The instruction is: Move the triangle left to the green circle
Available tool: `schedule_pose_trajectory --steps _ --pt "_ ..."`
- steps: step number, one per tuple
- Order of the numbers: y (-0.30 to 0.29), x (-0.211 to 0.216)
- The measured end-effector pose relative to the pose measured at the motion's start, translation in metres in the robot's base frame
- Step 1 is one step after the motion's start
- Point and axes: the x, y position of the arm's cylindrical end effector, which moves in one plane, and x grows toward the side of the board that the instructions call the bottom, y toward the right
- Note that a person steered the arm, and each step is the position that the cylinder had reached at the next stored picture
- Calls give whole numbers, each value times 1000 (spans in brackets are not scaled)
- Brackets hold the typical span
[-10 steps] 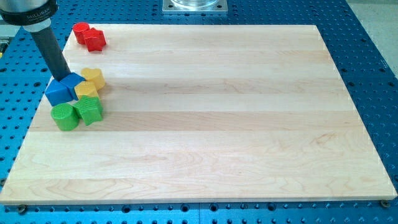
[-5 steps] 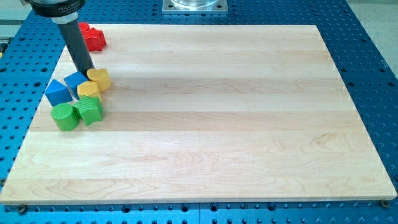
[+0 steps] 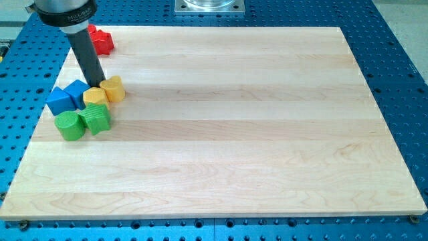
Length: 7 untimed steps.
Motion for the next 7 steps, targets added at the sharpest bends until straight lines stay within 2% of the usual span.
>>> schedule_pose_trajectory --steps 2,7 --pt "-27 0" --pt "-44 -3"
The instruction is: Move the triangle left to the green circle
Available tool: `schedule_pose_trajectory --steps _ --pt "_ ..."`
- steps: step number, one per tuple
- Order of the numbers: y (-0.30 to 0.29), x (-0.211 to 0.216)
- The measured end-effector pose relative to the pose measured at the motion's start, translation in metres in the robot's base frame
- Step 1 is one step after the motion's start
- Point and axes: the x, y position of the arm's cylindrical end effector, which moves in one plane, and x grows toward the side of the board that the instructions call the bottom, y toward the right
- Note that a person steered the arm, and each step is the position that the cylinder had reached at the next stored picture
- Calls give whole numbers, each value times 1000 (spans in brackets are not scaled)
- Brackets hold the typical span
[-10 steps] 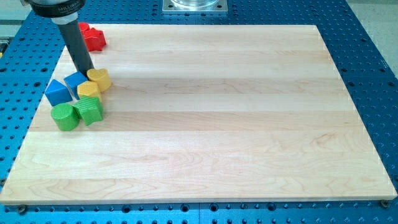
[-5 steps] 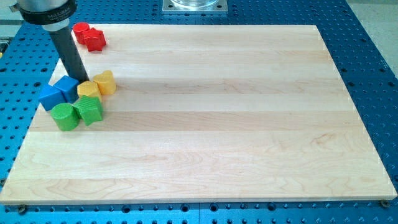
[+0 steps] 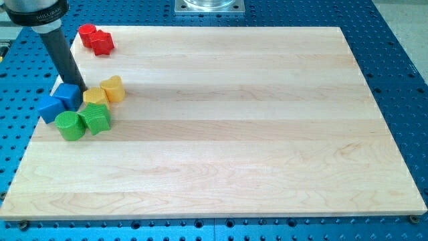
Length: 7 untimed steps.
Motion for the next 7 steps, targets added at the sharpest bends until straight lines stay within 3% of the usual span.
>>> schedule_pose_trajectory --steps 3,7 --pt "-34 3" --pt "-34 83"
